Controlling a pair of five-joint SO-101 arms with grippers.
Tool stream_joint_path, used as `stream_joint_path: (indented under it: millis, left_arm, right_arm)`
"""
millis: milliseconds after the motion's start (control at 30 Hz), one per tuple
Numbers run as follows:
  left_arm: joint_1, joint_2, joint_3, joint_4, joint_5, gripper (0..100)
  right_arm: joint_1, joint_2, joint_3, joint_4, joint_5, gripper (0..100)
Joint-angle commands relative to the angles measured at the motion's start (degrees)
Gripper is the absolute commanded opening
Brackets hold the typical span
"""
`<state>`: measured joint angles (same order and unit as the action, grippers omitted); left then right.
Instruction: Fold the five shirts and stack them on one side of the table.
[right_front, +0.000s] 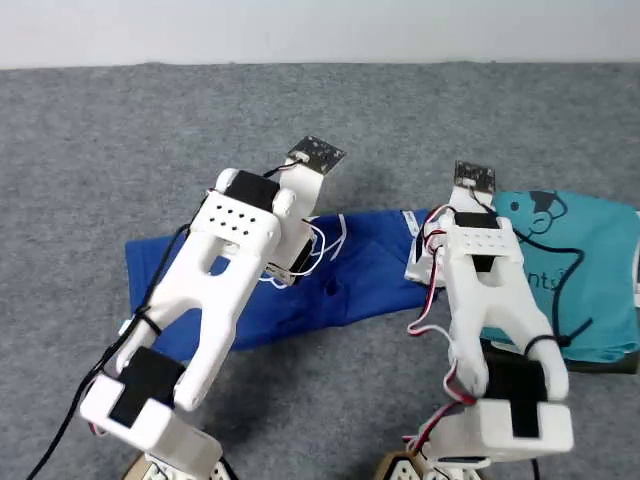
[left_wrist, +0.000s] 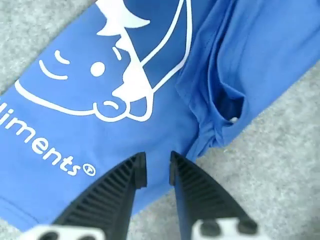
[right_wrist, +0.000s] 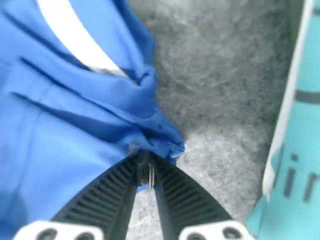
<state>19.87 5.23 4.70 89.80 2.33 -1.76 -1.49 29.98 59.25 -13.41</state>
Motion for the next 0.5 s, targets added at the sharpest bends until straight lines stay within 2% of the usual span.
stream_joint_path:
  millis: [0, 200, 333, 467]
  left_arm:
    - [-0.35, -4.92, -0.48, 1.76, -0.44, 8]
    - [-7.3, -10.2, -0.48, 4.48, -0.44, 8]
    - [-15.82, -12.92, -0.48, 7.03, -0.7, 8]
    - [-24.88, -14.51, -0.4, 9.85, -5.45, 8]
  right_arm:
    - [-2.33, -6.29, -1.49, 0.75, -0.53, 0.8]
    - [-2.33, -14.11, -3.25, 7.08, -0.53, 0.8]
    - [-2.07, -20.97, -4.66, 13.14, -0.53, 0.8]
    - [-2.07, -27.12, -4.4, 17.19, -0.44, 0.8]
